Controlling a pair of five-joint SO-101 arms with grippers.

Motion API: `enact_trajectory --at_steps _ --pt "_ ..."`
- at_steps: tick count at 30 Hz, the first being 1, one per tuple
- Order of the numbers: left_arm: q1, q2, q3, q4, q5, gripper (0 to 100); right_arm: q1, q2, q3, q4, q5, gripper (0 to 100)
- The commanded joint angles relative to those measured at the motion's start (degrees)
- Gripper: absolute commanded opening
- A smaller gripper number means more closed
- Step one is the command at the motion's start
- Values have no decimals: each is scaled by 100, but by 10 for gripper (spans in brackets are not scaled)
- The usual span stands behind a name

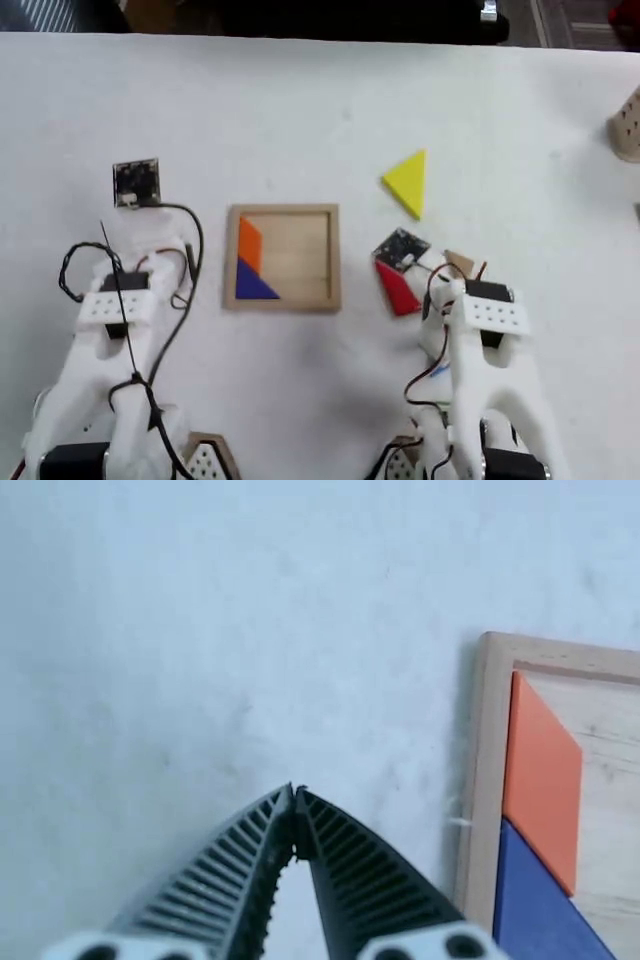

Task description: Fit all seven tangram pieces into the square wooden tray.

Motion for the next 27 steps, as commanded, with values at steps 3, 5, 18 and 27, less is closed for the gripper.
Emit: enact_trajectory --at_steps 3,5,18,27 --pt "-40 -171 -62 -149 -35 27 488 -171 -290 356 -193 205" --pt "-40 -171 -62 -149 -44 27 743 -171 -545 576 -826 205" --pt "-40 -171 -79 -158 -44 27 655 -171 -501 778 -2567 209" --pt "145 -171 -79 -158 -44 28 637 -171 220 681 -1354 206"
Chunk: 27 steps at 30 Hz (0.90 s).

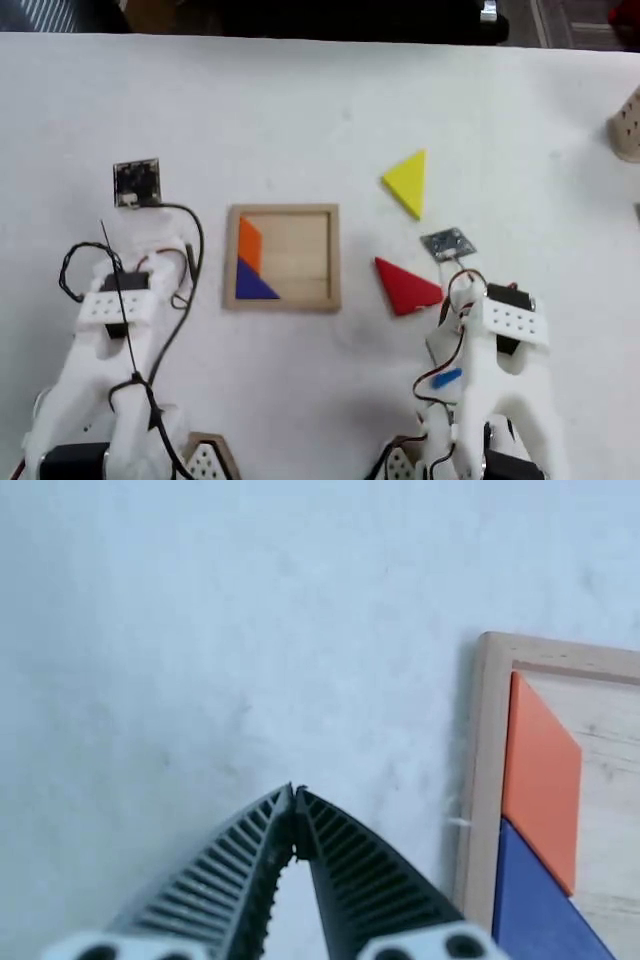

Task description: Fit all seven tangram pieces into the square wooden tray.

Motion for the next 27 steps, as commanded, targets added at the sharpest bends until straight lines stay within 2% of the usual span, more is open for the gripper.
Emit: enact_trajectory --at_steps 1,9,15,19,27 --pt "145 -171 -79 -158 -44 28 4 -101 35 -22 404 205" --pt "145 -171 -79 -158 -44 28 321 -92 -44 -699 413 205" --pt "136 -171 -79 -158 -44 28 690 -101 -62 -356 492 168" --pt "136 -171 -79 -158 -44 28 875 -101 -44 40 1125 149" --pt "136 -180 -70 -158 -44 28 1684 -110 -35 110 1802 146"
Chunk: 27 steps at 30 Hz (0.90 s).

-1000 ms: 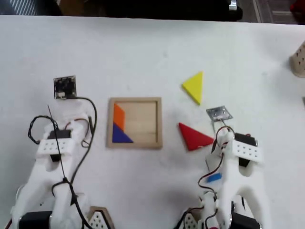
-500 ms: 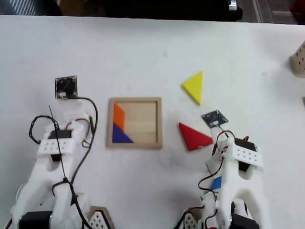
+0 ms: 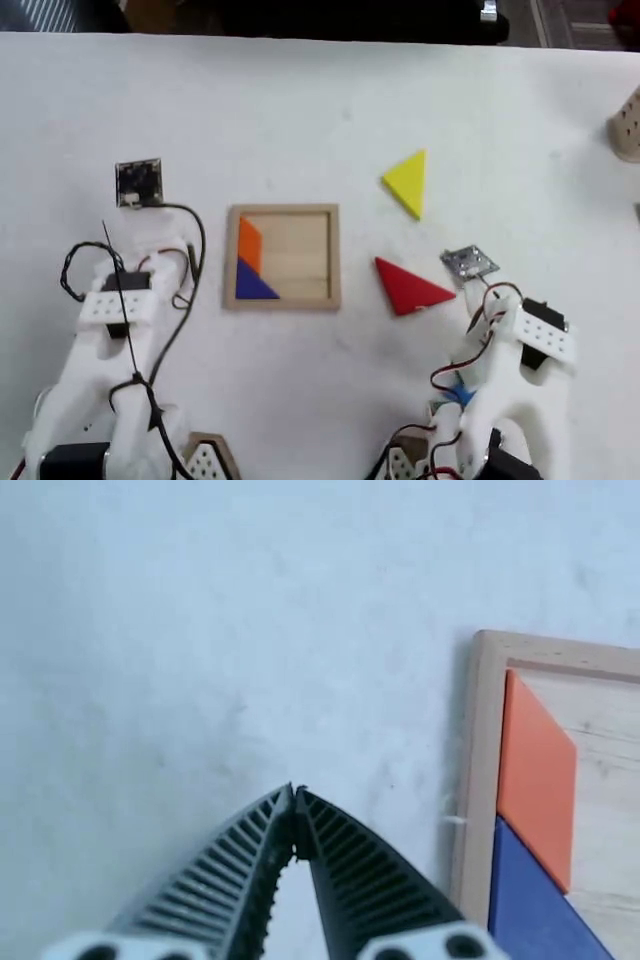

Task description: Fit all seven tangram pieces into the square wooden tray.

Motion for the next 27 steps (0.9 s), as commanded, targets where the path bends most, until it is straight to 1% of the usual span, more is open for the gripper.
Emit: enact_trajectory --at_steps 1,3,6,8,10,12,13,14,15,17,19,21,27 --pt "92 -180 -70 -158 -44 28 497 -110 -97 101 431 146" --pt "92 -180 -70 -158 -44 28 813 -356 -176 66 642 148" --pt "92 -171 -70 -158 -44 28 1191 -1103 -220 110 695 146" --pt "92 -171 -70 -158 -44 28 1270 -1701 -141 312 721 145" --pt "92 -171 -70 -158 -44 28 1270 -2290 18 716 1073 138" --pt "92 -171 -70 -158 -44 28 1262 -2853 176 1262 1407 77" --pt "92 -171 -70 -158 -44 28 1262 -3116 229 1543 1442 25" --pt "84 -171 -70 -158 -44 28 1262 -3345 264 1780 1433 8" --pt "84 -171 -70 -158 -44 28 1314 -3530 273 1930 1433 30" --pt "84 -171 -70 -158 -44 28 1376 -3741 334 1877 1301 27" --pt "84 -171 -70 -158 -44 28 1402 -3618 360 1824 1257 18" --pt "84 -171 -70 -158 -44 28 1420 -3178 299 1798 1266 19" --pt "84 -171 -79 -158 -44 28 1288 -690 -211 1666 1275 19"
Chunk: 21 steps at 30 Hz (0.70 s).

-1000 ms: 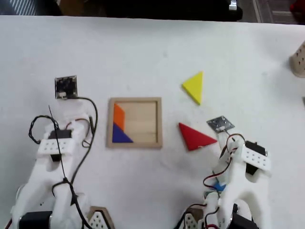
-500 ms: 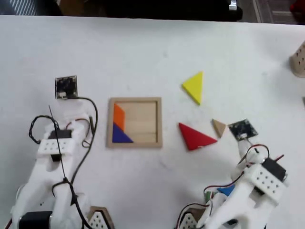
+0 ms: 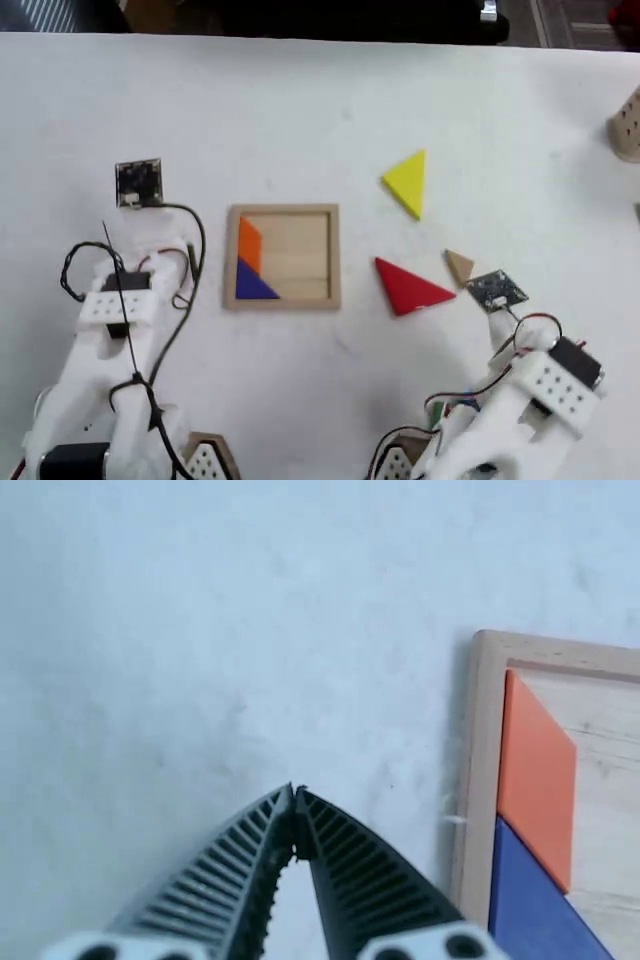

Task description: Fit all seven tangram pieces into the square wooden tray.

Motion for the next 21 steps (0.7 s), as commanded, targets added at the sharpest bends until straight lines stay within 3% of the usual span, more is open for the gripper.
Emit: enact_trajectory --at_steps 1,12,21 --pt "75 -171 -79 -158 -44 28 -136 1490 -413 -224 -44 19" --pt "75 -171 -79 -158 -44 28 -119 2062 -598 -1560 -105 21" --pt "66 -171 -70 -158 -44 28 -875 2070 -782 -2308 -1125 24"
